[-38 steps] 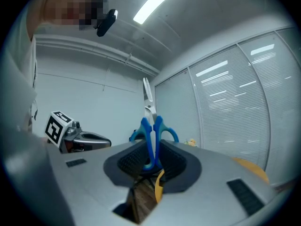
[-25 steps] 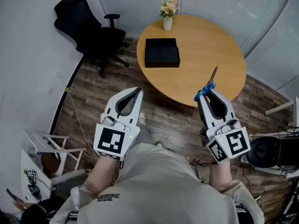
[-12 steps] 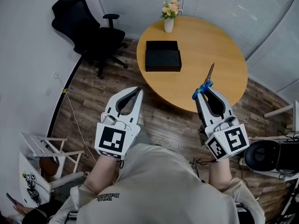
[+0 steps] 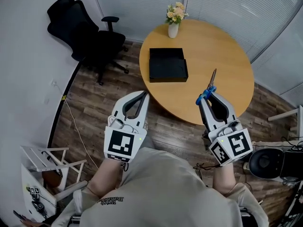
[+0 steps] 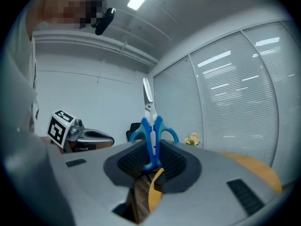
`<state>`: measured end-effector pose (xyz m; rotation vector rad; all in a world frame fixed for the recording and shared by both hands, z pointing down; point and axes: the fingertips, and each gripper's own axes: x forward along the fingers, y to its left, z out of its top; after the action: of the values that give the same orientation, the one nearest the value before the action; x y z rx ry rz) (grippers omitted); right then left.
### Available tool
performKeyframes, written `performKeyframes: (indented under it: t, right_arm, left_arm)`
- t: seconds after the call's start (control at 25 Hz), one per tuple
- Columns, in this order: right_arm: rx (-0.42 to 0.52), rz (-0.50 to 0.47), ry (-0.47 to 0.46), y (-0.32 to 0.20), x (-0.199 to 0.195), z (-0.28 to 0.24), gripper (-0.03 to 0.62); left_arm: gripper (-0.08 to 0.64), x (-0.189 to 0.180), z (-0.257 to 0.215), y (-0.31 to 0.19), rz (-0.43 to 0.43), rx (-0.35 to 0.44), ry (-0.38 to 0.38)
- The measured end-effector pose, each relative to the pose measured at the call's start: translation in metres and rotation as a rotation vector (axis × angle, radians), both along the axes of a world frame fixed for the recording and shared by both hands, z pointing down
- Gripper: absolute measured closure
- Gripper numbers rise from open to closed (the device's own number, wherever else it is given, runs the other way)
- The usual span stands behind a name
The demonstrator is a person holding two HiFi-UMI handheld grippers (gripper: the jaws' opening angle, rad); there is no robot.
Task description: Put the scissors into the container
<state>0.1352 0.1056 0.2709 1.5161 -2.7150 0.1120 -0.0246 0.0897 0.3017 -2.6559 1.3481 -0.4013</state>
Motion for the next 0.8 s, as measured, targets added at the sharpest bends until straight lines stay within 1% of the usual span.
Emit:
performKeyframes:
  t: [0.12,0.28,0.56,0.8]
  right_arm:
    - [-0.008,0.013,-0.006,-0.028,-0.009,-0.001,0.499]
    - [-0.007,0.035,0.027,-0.066,-0.023,0.0,0.499]
    - [-0.042,0.056,0.028,-0.131,-0.053,0.002,0.499]
    - [-0.053,0.089,0.025,-0.19,-0.071,-0.001,0.499]
  left_arm:
    - [0.538,-0.008,0.001,-0.027,0.017,-0.018,0.006]
    - [0.538,-0.021,0.003,-0.065,0.032,-0.033,0.011]
    - [0.538,-0.05,0.002,-0.134,0.061,-0.056,0.017]
    - [0.538,-0.065,-0.003,-0.197,0.103,-0.06,0.022]
